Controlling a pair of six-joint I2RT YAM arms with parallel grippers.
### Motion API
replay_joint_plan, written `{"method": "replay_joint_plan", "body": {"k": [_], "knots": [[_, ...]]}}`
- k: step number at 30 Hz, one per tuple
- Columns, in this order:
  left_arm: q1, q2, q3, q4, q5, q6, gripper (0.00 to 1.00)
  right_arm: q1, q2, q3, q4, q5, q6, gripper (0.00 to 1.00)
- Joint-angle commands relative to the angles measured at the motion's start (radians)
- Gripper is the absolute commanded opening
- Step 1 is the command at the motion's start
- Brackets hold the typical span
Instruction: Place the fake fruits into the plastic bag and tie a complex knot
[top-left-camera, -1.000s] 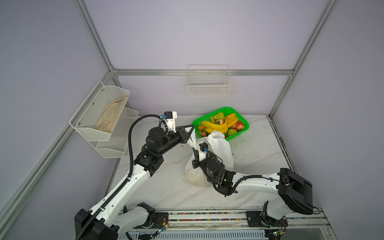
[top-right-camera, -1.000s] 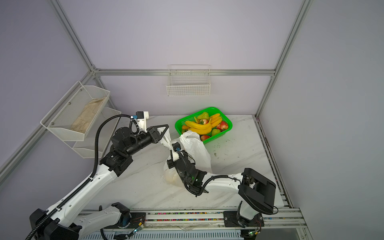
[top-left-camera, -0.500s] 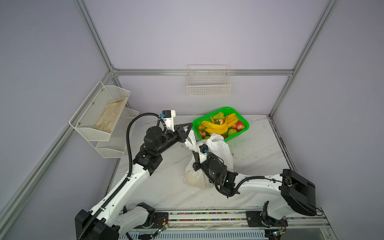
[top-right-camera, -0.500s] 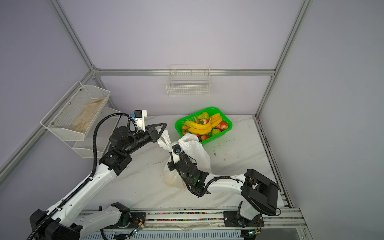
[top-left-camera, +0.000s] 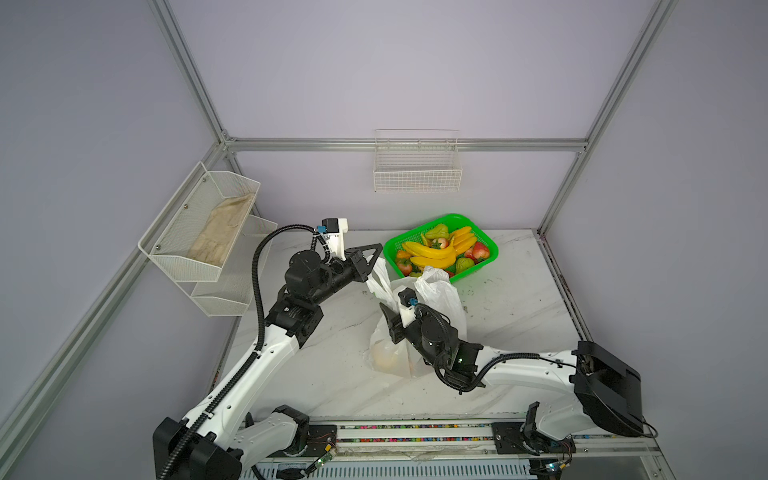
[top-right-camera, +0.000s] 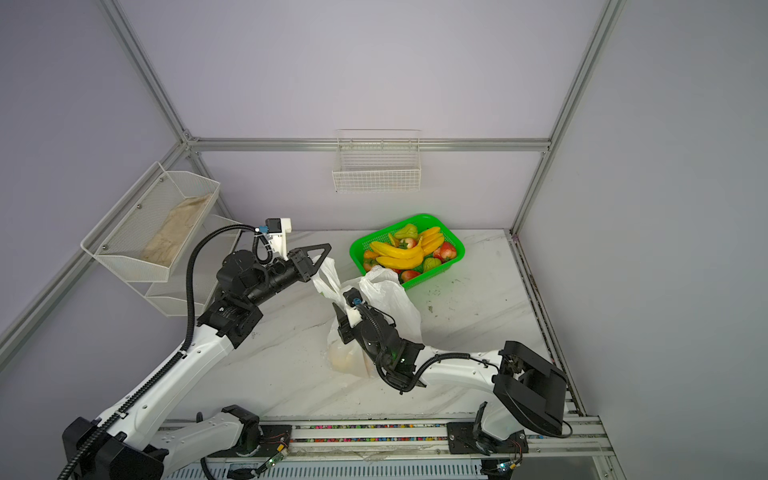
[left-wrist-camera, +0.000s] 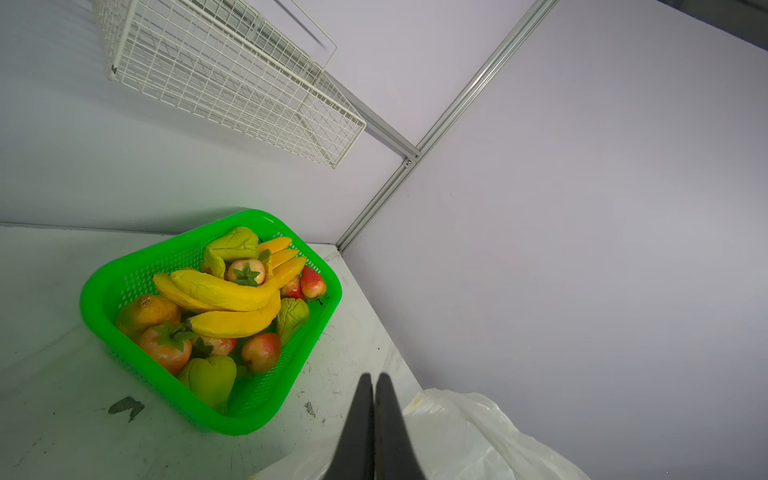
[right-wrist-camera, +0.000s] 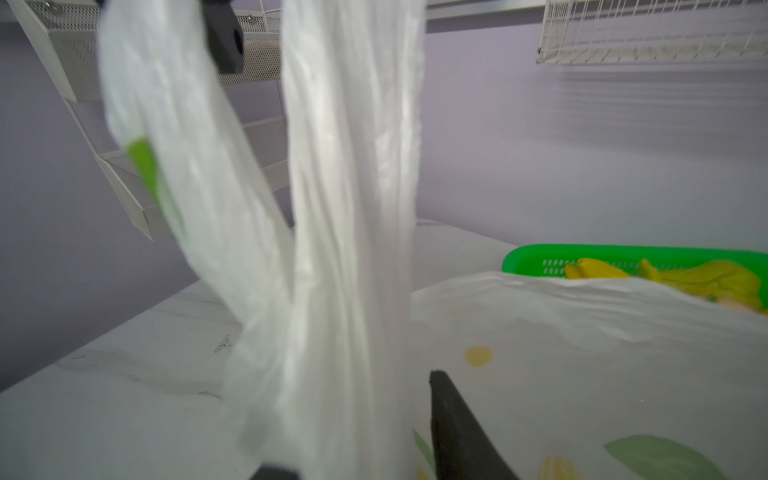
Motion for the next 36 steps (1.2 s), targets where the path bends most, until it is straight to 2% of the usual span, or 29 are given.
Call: {"method": "replay_joint_plan", "body": {"k": [1, 4, 6, 12, 21, 25, 29, 32, 36], "knots": [[0.006, 0.006, 0.043, 0.020, -0.017, 0.014, 0.00, -0.002, -0.067, 0.077, -0.157, -0.070, -0.042, 0.56], [0.009, 0.014, 0.043, 0.018, -0.024, 0.019, 0.00, -0.002, -0.086, 0.148, -0.303, -0.135, -0.065, 0.71], [0.012, 0.017, 0.046, 0.013, -0.027, 0.024, 0.00, -0.002, -0.126, 0.196, -0.394, -0.159, -0.074, 0.75], [0.020, 0.024, 0.058, -0.006, -0.034, 0.036, 0.00, -0.002, -0.175, 0.345, -0.601, -0.213, -0.115, 0.80], [0.023, 0.024, 0.063, -0.029, -0.051, 0.050, 0.00, -0.002, -0.173, 0.583, -0.788, -0.342, -0.135, 0.82], [0.023, 0.022, 0.069, -0.047, -0.056, 0.062, 0.00, -0.002, -0.199, 0.612, -0.821, -0.367, -0.132, 0.83], [0.024, 0.024, 0.081, -0.070, -0.060, 0.077, 0.00, -0.022, -0.285, 0.579, -0.833, -0.314, -0.129, 0.86], [0.024, 0.025, 0.084, -0.081, -0.062, 0.082, 0.00, -0.077, -0.373, 0.529, -0.838, -0.314, -0.114, 0.93], [0.025, 0.028, 0.089, -0.089, -0.062, 0.085, 0.00, -0.185, -0.443, 0.469, -0.867, -0.377, -0.085, 0.97]]}}
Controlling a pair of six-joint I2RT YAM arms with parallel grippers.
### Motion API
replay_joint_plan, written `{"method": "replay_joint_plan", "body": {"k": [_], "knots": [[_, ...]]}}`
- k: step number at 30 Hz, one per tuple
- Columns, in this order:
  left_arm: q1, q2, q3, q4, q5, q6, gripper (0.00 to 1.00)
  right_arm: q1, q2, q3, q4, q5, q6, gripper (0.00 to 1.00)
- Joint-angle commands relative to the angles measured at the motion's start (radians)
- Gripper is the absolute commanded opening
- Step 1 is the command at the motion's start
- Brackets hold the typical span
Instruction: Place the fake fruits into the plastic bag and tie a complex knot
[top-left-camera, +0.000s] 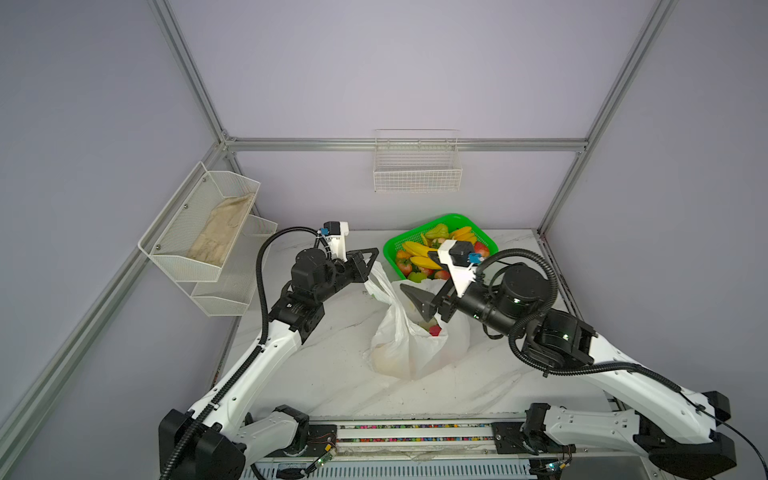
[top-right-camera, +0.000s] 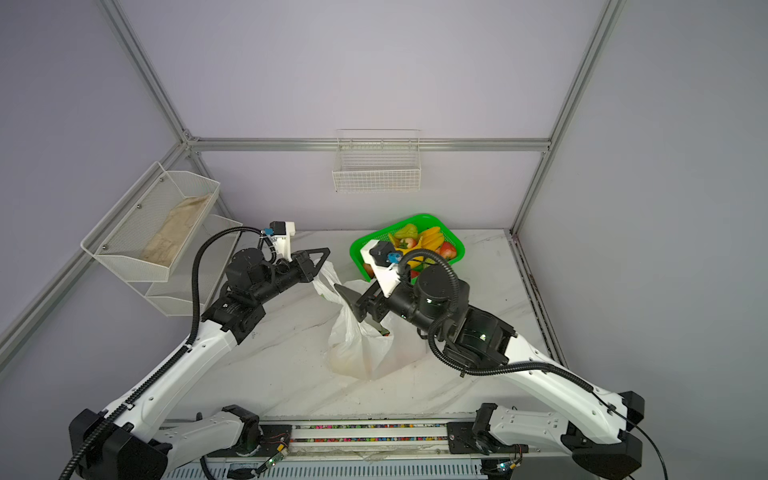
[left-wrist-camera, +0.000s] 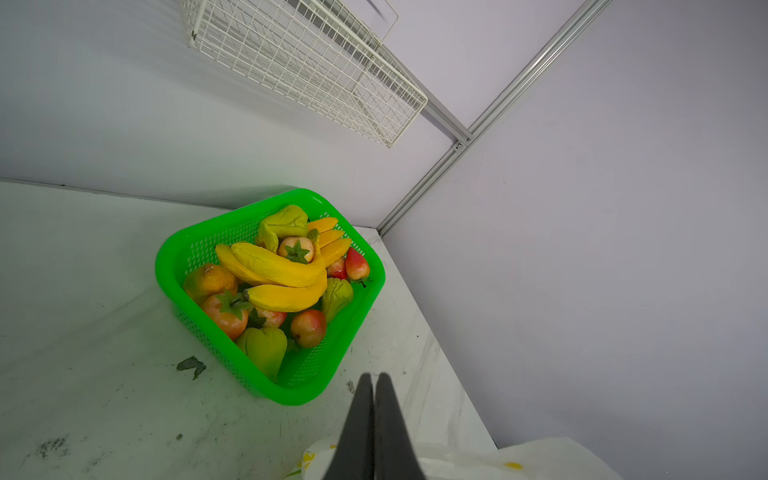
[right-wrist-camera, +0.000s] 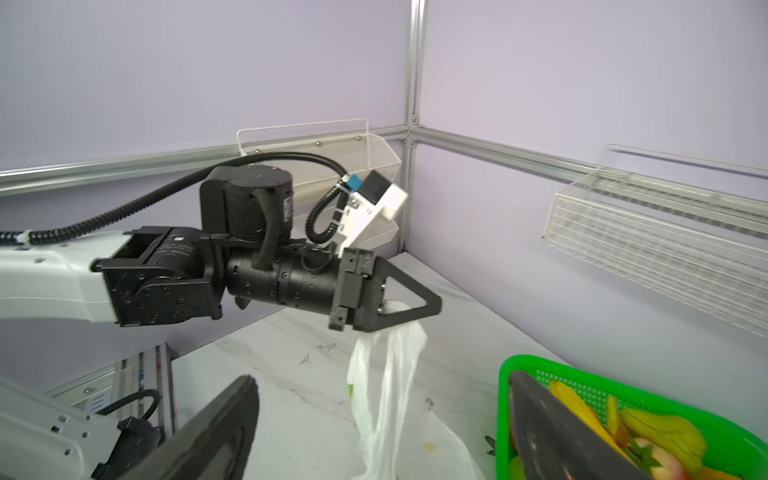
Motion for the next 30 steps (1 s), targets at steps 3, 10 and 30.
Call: {"method": "replay_joint_plan", "body": {"k": [3, 10, 30], "knots": [[0.008, 0.000, 0.088, 0.006, -0.007, 0.028, 0.00, -0.104, -0.063, -0.091, -0.037, -0.121, 0.039, 0.97], [0.008, 0.005, 0.092, -0.003, -0.011, 0.033, 0.00, -0.108, -0.168, -0.243, -0.030, -0.171, 0.075, 0.97], [0.010, -0.010, 0.096, -0.011, -0.021, 0.039, 0.14, -0.193, -0.152, -0.421, 0.285, -0.160, 0.059, 0.41]]}}
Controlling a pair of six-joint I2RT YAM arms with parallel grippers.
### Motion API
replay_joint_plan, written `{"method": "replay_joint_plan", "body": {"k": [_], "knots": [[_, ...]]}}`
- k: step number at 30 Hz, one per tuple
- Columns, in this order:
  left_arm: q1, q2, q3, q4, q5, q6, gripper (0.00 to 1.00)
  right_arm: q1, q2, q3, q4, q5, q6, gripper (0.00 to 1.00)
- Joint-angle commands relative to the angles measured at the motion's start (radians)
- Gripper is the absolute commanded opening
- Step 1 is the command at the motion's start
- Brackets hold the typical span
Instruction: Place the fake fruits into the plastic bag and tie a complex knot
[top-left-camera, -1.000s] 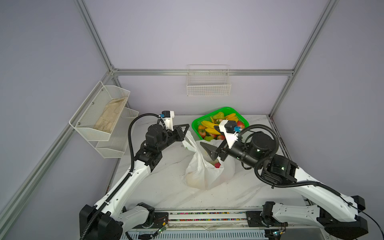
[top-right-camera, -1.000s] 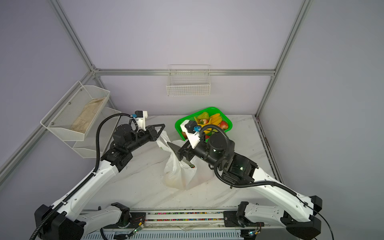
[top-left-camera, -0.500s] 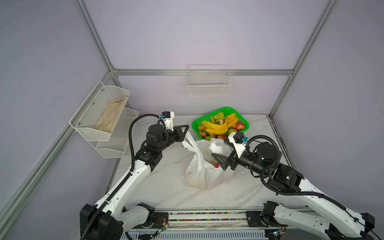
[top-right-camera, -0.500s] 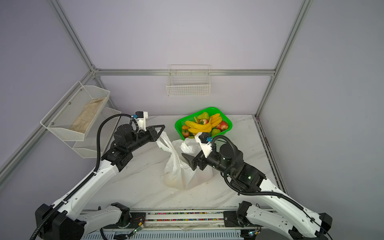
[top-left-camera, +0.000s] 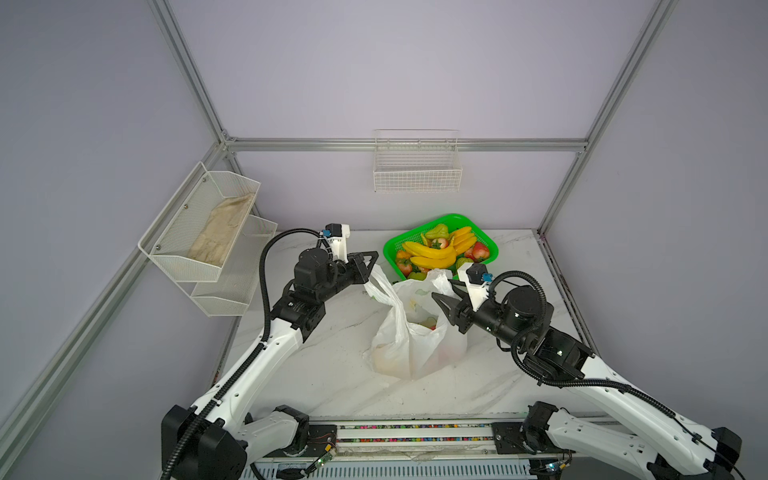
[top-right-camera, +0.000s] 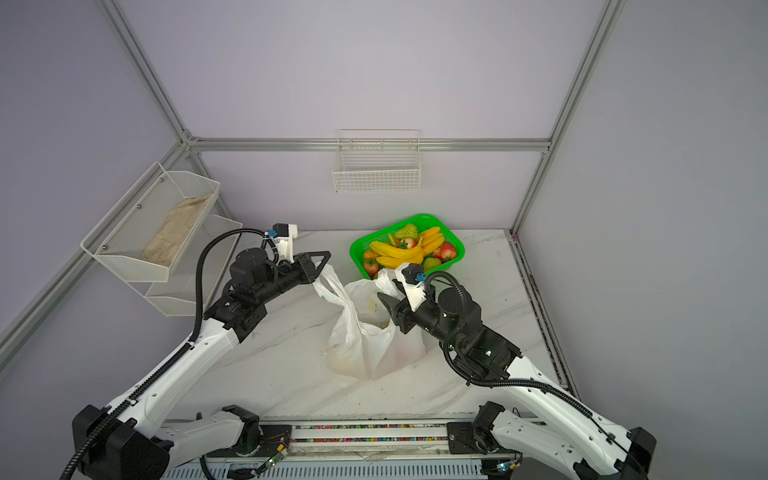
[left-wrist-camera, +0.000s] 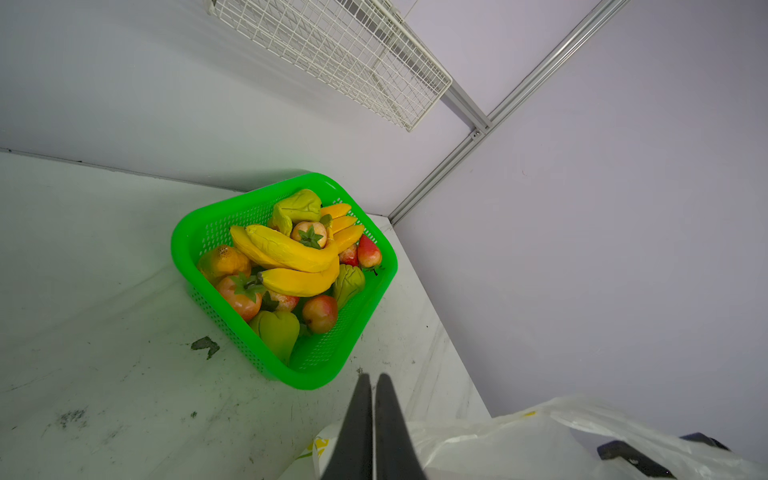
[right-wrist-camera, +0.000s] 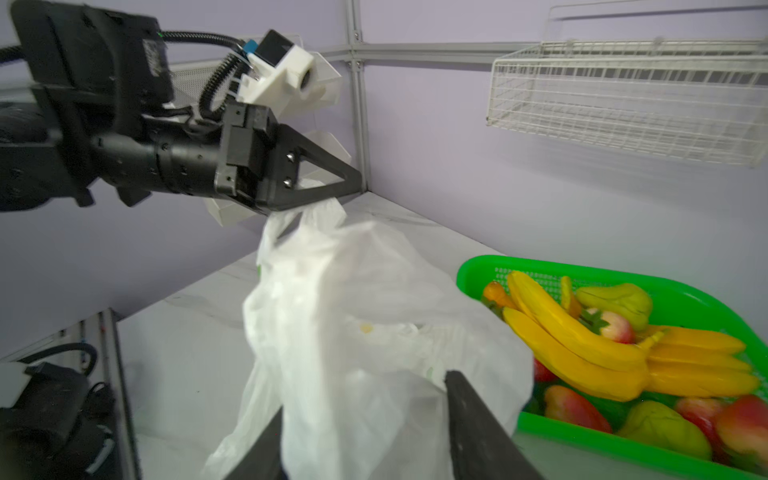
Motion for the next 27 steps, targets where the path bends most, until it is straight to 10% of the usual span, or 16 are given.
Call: {"method": "replay_joint_plan", "body": {"k": [1, 11, 18, 27], "knots": [[0.006, -0.033, 0.095, 0.026, -0.019, 0.033, 0.21, -0.008, 0.007, -0.015, 0.158, -0.025, 0.021, 0.38], [0.005, -0.193, 0.106, -0.070, -0.212, 0.212, 0.61, -0.034, 0.042, -0.019, 0.243, -0.034, 0.117, 0.16], [-0.026, -0.278, 0.149, -0.090, -0.188, 0.306, 0.64, -0.057, 0.056, -0.023, 0.248, -0.074, 0.125, 0.14], [-0.292, -0.094, 0.333, -0.104, -0.018, 0.432, 0.63, -0.089, 0.056, -0.040, 0.274, -0.164, 0.128, 0.13]]}}
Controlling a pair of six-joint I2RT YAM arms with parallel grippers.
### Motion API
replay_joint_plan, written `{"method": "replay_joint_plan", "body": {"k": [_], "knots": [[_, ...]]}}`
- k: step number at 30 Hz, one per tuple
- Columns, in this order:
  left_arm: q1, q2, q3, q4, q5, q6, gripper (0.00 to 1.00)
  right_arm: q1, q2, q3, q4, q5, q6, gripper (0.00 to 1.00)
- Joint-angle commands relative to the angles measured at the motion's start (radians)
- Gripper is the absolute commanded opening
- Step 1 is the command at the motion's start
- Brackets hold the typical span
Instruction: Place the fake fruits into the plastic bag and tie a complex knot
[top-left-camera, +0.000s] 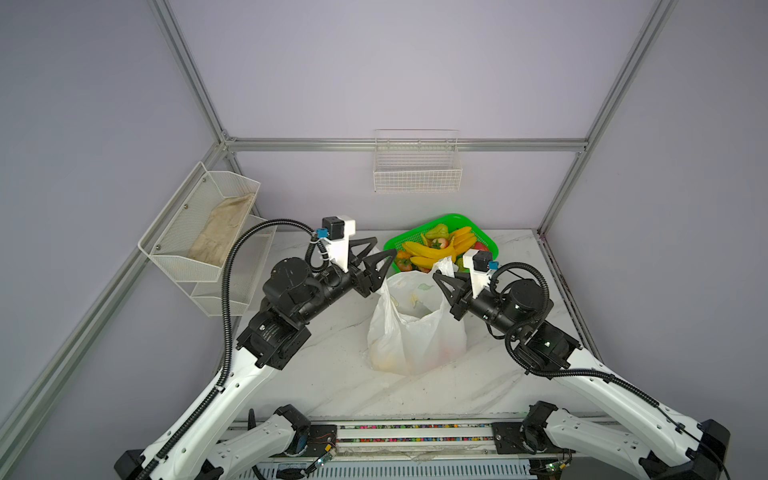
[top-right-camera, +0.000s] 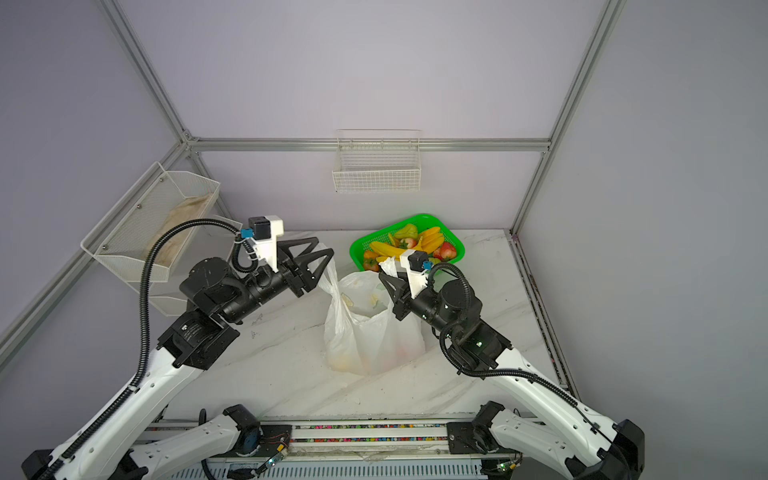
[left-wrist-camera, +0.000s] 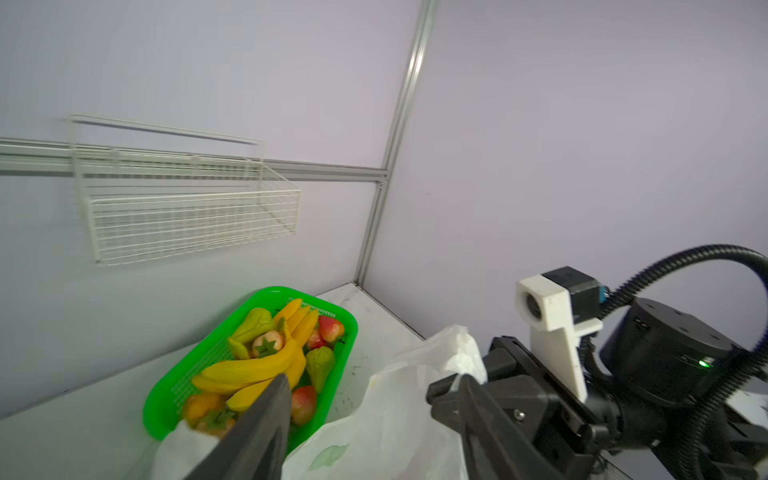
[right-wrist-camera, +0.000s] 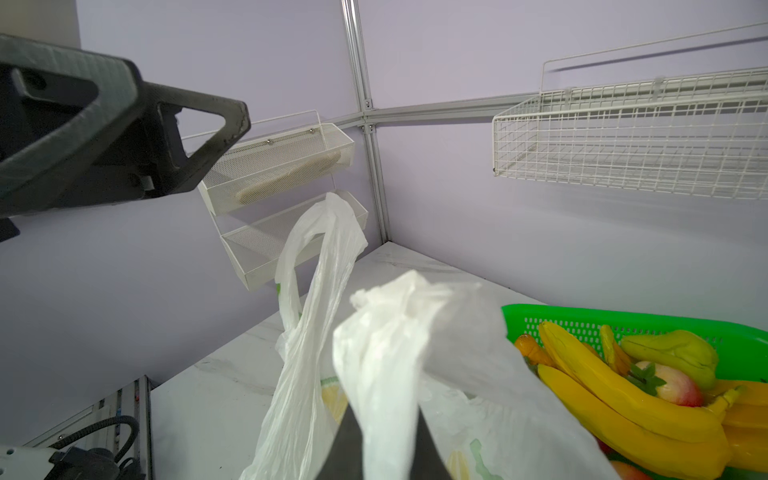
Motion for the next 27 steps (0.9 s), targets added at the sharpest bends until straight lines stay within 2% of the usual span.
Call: {"method": "replay_joint_plan", "body": {"k": [1, 8, 16, 24, 27], "knots": [[-0.033, 0.087, 0.140, -0.003, 0.106, 0.055, 0.63, -0.013, -0.004, -0.020, 0.060, -0.054, 0.010, 0.13], [-0.059, 0.279, 0.285, -0.007, 0.263, 0.030, 0.68, -0.022, -0.009, -0.022, 0.060, -0.083, 0.011, 0.12], [-0.073, 0.385, 0.360, -0.016, 0.327, 0.046, 0.70, -0.027, 0.002, -0.020, 0.068, -0.095, 0.012, 0.11], [-0.073, 0.389, 0.334, -0.018, 0.355, 0.048, 0.60, -0.030, 0.012, -0.012, 0.073, -0.096, 0.011, 0.11], [-0.073, 0.389, 0.320, -0.024, 0.374, 0.047, 0.59, -0.030, 0.019, -0.008, 0.071, -0.096, 0.011, 0.10]]}}
